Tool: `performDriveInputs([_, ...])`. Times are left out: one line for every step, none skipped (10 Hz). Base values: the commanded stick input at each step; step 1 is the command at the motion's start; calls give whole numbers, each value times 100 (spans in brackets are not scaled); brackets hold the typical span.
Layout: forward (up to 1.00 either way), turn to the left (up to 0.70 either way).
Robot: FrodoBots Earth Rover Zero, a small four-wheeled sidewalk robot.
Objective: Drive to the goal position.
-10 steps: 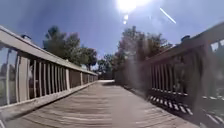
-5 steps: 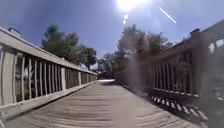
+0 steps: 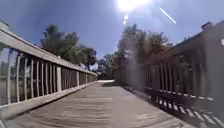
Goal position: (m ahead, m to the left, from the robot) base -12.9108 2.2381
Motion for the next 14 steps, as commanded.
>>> performDriveInputs([44,2])
performDriveInputs([44,2])
performDriveInputs([44,2])
performDriveInputs([44,2])
performDriveInputs([44,2])
performDriveInputs([44,2])
performDriveInputs([44,2])
performDriveInputs([44,2])
performDriveInputs([44,2])
performDriveInputs([44,2])
performDriveInputs([44,2])
performDriveInputs([44,2])
performDriveInputs([44,2])
performDriveInputs([44,2])
